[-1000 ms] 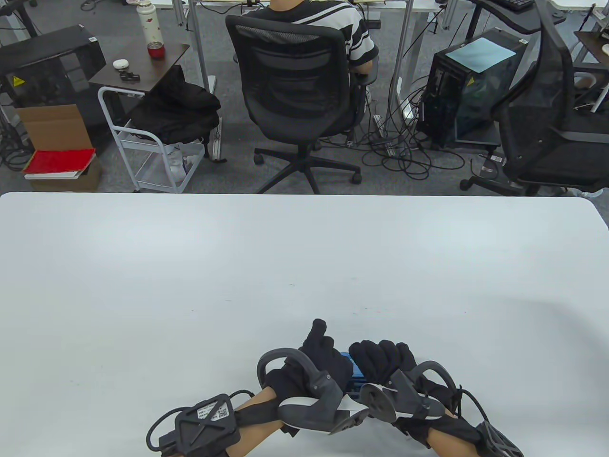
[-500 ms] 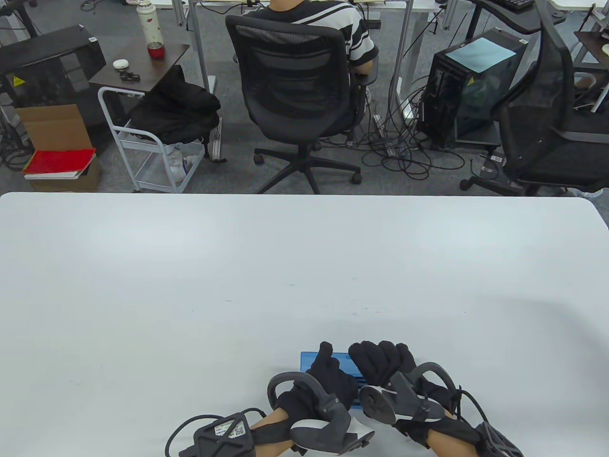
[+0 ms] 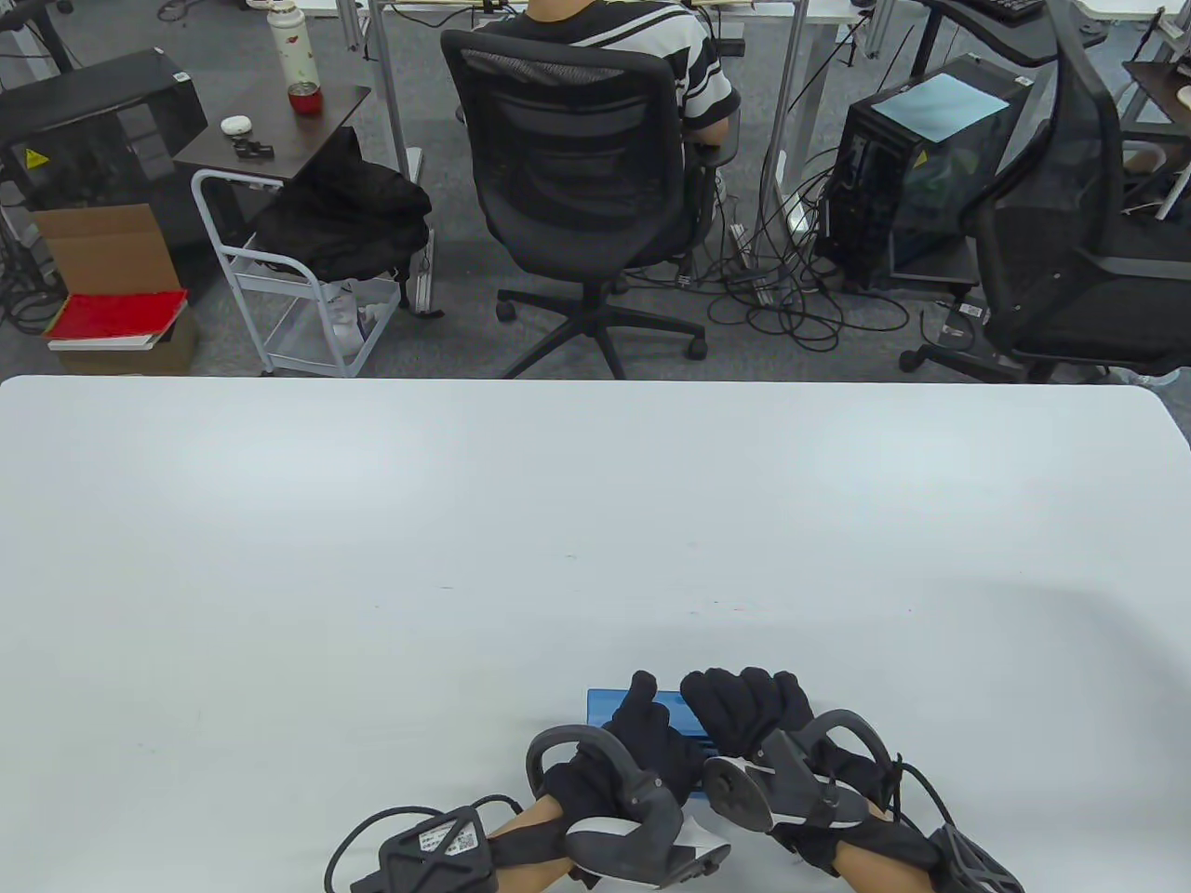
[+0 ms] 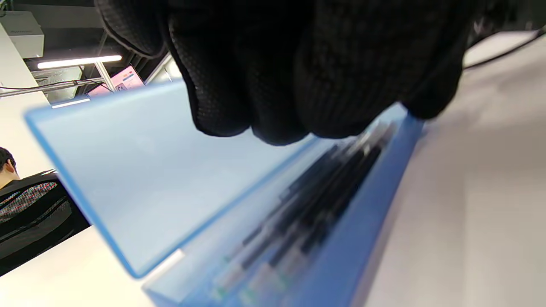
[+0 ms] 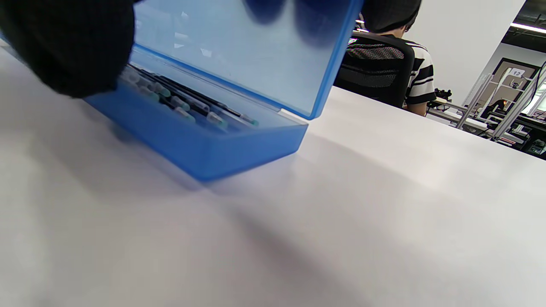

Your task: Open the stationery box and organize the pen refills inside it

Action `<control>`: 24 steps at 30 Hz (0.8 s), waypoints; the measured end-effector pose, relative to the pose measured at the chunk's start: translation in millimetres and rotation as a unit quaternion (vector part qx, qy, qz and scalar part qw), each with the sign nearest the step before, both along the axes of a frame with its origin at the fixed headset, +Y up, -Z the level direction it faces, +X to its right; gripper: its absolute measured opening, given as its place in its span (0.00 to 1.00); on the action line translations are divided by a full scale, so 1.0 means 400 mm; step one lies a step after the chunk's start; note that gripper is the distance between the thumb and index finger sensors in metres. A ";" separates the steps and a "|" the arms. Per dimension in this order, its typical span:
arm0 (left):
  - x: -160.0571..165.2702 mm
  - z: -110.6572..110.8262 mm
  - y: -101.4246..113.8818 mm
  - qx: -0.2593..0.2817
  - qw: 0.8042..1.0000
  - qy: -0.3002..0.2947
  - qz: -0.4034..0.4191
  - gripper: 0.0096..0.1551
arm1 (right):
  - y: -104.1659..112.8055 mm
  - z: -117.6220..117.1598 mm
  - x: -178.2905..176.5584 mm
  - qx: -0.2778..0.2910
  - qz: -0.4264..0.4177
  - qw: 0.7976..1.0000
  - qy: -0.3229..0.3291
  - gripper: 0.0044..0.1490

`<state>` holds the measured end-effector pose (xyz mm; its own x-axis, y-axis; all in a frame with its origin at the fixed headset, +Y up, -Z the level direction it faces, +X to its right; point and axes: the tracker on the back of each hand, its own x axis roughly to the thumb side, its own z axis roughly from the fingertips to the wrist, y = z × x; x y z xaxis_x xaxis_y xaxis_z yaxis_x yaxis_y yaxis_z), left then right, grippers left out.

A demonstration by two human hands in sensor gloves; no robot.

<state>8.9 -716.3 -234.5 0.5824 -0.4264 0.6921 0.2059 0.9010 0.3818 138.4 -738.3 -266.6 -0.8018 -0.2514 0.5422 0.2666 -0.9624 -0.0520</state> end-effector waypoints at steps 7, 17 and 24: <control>-0.084 0.005 0.062 0.019 0.995 0.013 0.100 0.33 | -0.002 0.029 -0.028 0.054 0.042 0.998 0.005 0.76; -0.168 -0.035 0.024 -0.066 0.989 0.091 0.100 0.31 | 0.048 0.061 -0.031 0.044 -0.013 0.998 0.032 0.56; -0.143 -0.021 -0.018 -0.086 0.992 0.082 0.037 0.29 | 0.041 0.051 -0.030 0.005 -0.023 0.998 0.051 0.40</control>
